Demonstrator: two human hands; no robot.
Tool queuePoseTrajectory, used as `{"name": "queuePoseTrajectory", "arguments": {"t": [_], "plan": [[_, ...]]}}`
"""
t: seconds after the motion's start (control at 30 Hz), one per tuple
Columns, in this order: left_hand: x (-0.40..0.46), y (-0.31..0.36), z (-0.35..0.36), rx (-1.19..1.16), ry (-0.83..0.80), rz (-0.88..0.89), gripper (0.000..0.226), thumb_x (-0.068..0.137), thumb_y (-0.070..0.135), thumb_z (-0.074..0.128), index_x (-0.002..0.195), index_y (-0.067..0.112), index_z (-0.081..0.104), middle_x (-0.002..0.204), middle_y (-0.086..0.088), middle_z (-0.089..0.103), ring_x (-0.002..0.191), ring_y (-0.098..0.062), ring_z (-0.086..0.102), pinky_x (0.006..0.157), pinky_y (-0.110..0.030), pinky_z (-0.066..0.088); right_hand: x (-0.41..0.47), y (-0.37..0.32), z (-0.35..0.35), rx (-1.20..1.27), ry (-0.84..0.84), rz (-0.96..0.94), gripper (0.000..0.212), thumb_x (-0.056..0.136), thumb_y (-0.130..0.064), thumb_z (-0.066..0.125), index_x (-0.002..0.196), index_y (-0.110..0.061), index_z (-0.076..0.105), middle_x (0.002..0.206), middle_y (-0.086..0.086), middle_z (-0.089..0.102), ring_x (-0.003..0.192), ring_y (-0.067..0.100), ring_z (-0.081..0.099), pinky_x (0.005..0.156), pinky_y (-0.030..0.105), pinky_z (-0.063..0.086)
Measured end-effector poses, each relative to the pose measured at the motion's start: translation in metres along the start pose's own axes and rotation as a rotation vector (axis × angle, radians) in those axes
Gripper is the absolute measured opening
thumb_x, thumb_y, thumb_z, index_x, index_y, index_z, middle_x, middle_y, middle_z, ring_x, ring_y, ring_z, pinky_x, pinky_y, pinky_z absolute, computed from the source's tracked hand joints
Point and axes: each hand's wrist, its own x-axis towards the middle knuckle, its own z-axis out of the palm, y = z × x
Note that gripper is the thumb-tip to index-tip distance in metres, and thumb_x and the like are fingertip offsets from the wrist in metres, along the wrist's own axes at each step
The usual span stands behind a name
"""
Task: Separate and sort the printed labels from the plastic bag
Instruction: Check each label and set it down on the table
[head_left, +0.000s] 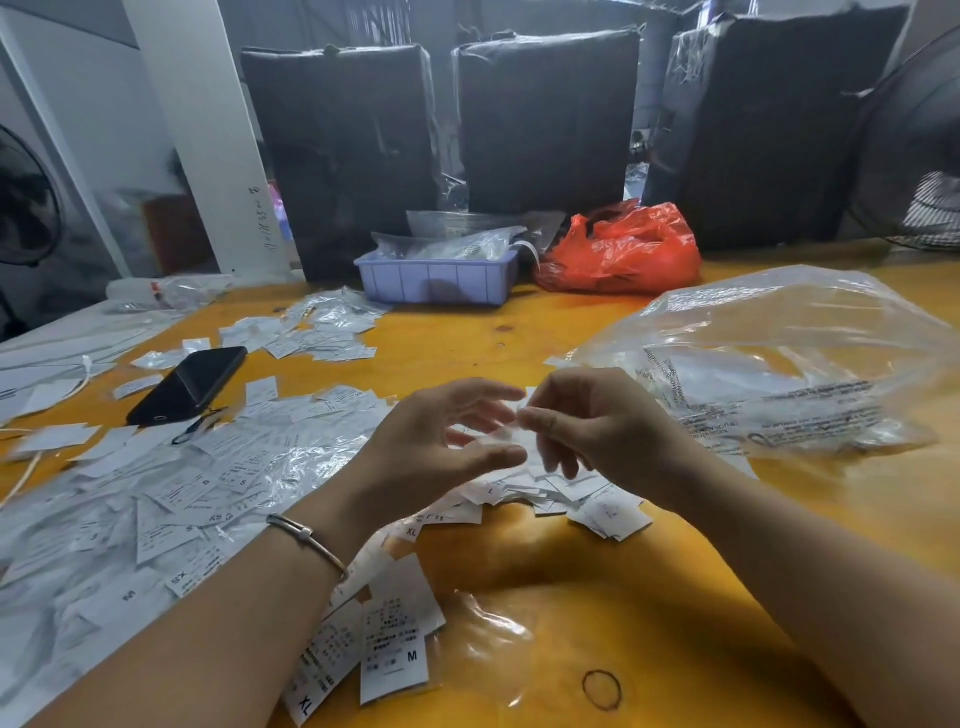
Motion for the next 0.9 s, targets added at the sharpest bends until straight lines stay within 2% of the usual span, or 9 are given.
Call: {"name": "queuePoseTrajectory", "arguments": {"t": [0.13, 0.23, 0.3, 0.37, 0.47, 0.6, 0.73, 0.83, 0.9], "plan": [[0.000, -0.002, -0.001, -0.108, 0.090, 0.006, 0.020, 0.082, -0.010, 0.067, 0.097, 0.002, 0.070, 0.082, -0.010, 0.075, 0.073, -0.019, 0.072, 0.072, -0.025, 0.058, 0.003, 0.006, -0.004, -0.060, 0.039, -0.025, 0.020, 0.091, -0.014, 0.060, 0.082, 0.004, 0.063, 0.061, 0.015, 0.067, 0.047, 0.024, 0.056, 0.042, 0.017, 0.039], [0.001, -0.002, -0.002, -0.106, 0.131, -0.035, 0.010, 0.088, -0.005, 0.063, 0.093, -0.001, 0.071, 0.077, -0.011, 0.074, 0.069, -0.023, 0.071, 0.070, -0.030, 0.060, 0.002, 0.009, -0.021, -0.292, 0.044, -0.016, 0.009, 0.085, -0.004, 0.062, 0.087, -0.010, 0.068, 0.070, 0.002, 0.069, 0.061, 0.019, 0.061, 0.051, 0.020, 0.045], [0.002, -0.003, -0.001, -0.109, 0.145, -0.077, 0.008, 0.090, 0.001, 0.062, 0.090, 0.002, 0.070, 0.074, -0.008, 0.074, 0.069, -0.023, 0.071, 0.069, -0.031, 0.059, 0.000, 0.010, -0.034, -0.422, -0.056, 0.025, 0.023, 0.075, 0.000, 0.064, 0.088, -0.018, 0.071, 0.080, -0.007, 0.067, 0.072, 0.011, 0.059, 0.055, 0.013, 0.042], [0.002, -0.005, -0.003, -0.108, 0.158, -0.111, 0.008, 0.091, 0.004, 0.062, 0.087, 0.004, 0.069, 0.073, -0.006, 0.074, 0.068, -0.021, 0.070, 0.068, -0.028, 0.058, -0.002, 0.011, -0.040, -0.508, -0.178, 0.076, 0.029, 0.070, -0.004, 0.067, 0.089, -0.026, 0.072, 0.089, -0.011, 0.062, 0.083, 0.006, 0.053, 0.063, 0.013, 0.042], [0.001, -0.005, -0.006, -0.171, 0.156, -0.155, 0.004, 0.088, 0.002, 0.065, 0.087, 0.003, 0.069, 0.074, -0.008, 0.074, 0.069, -0.024, 0.071, 0.066, -0.026, 0.057, -0.002, 0.015, -0.040, -0.587, -0.236, 0.090, 0.023, 0.071, -0.016, 0.076, 0.090, -0.028, 0.072, 0.097, -0.009, 0.059, 0.091, 0.008, 0.052, 0.077, 0.029, 0.049], [0.001, -0.002, -0.005, -0.266, 0.106, -0.202, 0.004, 0.085, -0.001, 0.069, 0.088, -0.002, 0.067, 0.077, -0.011, 0.075, 0.068, -0.024, 0.072, 0.060, -0.022, 0.055, -0.001, 0.018, -0.038, -0.610, -0.193, 0.054, 0.007, 0.072, -0.024, 0.081, 0.077, -0.026, 0.076, 0.089, -0.008, 0.064, 0.087, 0.011, 0.055, 0.077, 0.037, 0.050], [0.001, -0.002, -0.005, -0.271, 0.107, -0.208, 0.008, 0.088, 0.009, 0.067, 0.089, 0.001, 0.068, 0.080, -0.006, 0.076, 0.071, -0.020, 0.073, 0.063, -0.023, 0.054, 0.000, 0.019, -0.039, -0.505, -0.118, 0.036, 0.006, 0.074, -0.024, 0.080, 0.077, -0.020, 0.076, 0.086, -0.004, 0.068, 0.083, 0.014, 0.060, 0.067, 0.029, 0.047], [0.001, -0.003, -0.007, -0.258, 0.112, -0.232, 0.010, 0.086, 0.018, 0.069, 0.088, 0.010, 0.075, 0.084, -0.001, 0.076, 0.071, -0.012, 0.070, 0.057, -0.017, 0.049, 0.001, 0.013, -0.044, -0.244, -0.013, 0.066, 0.004, 0.077, -0.018, 0.076, 0.073, -0.016, 0.075, 0.080, 0.004, 0.071, 0.075, 0.016, 0.062, 0.065, 0.028, 0.047], [0.001, -0.003, -0.009, -0.318, 0.103, -0.262, 0.013, 0.080, 0.024, 0.072, 0.087, 0.013, 0.076, 0.083, -0.002, 0.076, 0.066, -0.010, 0.067, 0.053, -0.016, 0.044, 0.001, 0.010, -0.046, -0.079, 0.068, 0.105, 0.013, 0.082, -0.009, 0.068, 0.070, -0.013, 0.070, 0.074, 0.007, 0.070, 0.062, 0.010, 0.060, 0.060, 0.028, 0.044]]}}
